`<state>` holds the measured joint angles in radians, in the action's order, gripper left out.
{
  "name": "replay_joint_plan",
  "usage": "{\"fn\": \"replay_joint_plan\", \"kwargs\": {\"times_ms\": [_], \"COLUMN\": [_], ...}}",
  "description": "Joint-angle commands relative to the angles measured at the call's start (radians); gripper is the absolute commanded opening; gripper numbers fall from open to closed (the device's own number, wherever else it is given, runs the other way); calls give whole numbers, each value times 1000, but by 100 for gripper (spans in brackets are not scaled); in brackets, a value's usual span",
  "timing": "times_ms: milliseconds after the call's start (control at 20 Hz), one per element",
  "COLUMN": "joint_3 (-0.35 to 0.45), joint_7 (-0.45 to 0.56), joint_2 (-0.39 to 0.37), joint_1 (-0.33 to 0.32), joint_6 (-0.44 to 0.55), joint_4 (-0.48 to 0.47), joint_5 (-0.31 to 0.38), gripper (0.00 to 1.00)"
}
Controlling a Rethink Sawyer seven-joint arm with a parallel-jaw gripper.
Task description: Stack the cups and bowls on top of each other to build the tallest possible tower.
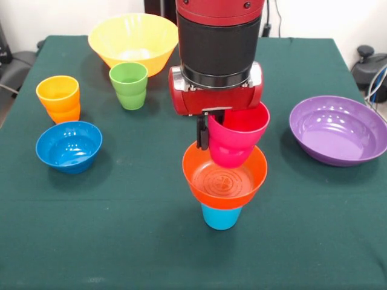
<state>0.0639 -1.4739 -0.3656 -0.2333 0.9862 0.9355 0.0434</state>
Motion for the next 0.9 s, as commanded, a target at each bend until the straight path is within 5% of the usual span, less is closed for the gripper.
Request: {"fn": "replay_joint_plan", "kwargs": {"times_ms": [50, 900], "joint_3": [35, 26], "joint_7": [-92, -102], "joint_2": [11, 26], "joint_1": [-3, 12], "joint_6": [53, 54], "joint_4": [-39, -60], "joint_5": [3, -2], "gripper": [0, 0]}}
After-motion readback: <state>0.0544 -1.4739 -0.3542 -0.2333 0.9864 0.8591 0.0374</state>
